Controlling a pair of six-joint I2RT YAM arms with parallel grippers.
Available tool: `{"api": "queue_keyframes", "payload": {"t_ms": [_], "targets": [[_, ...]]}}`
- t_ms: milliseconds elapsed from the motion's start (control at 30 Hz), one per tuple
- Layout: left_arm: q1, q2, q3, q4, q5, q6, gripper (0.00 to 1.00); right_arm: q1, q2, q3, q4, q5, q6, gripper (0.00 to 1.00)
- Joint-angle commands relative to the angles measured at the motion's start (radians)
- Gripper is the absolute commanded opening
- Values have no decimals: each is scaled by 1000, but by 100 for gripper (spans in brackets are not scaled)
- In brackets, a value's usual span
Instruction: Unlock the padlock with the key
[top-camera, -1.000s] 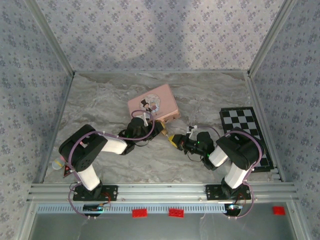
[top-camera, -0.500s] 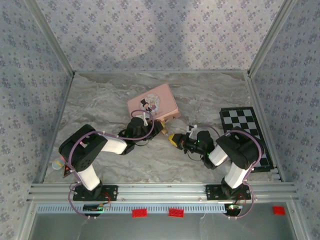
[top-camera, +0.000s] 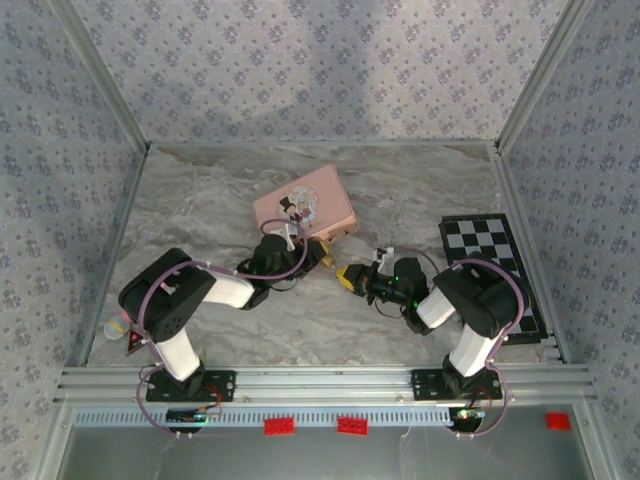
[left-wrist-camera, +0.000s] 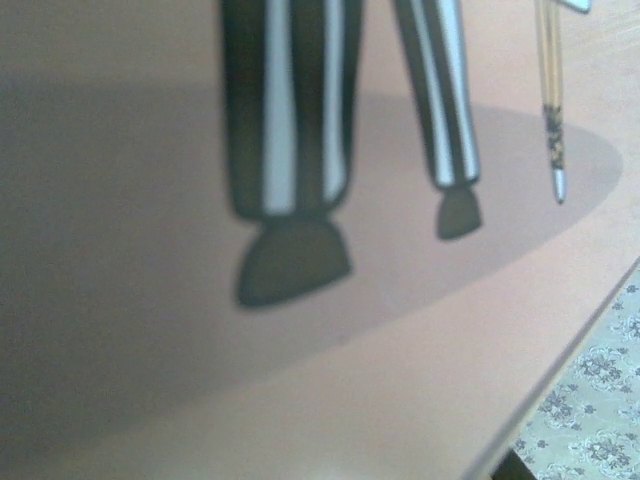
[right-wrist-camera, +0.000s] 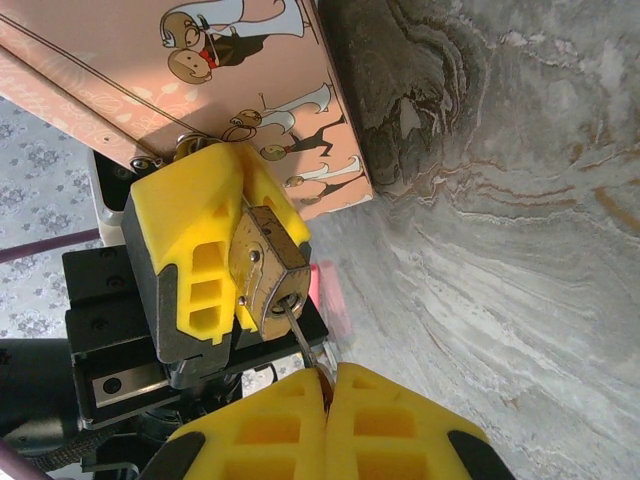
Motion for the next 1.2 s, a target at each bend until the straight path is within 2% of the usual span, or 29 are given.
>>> {"api": "queue_keyframes", "payload": {"t_ms": [0,633,1167], "targets": [[-26,9,-2,85,99,-59,0,-7,-5,53,60,-4,17,0],[-38,12,-6,96,113,-55,0,-66,-33,43,59,-3,3,0],[-52,18,17,91,111,-56,0,-2,-5,98,59,6,12,0]]}}
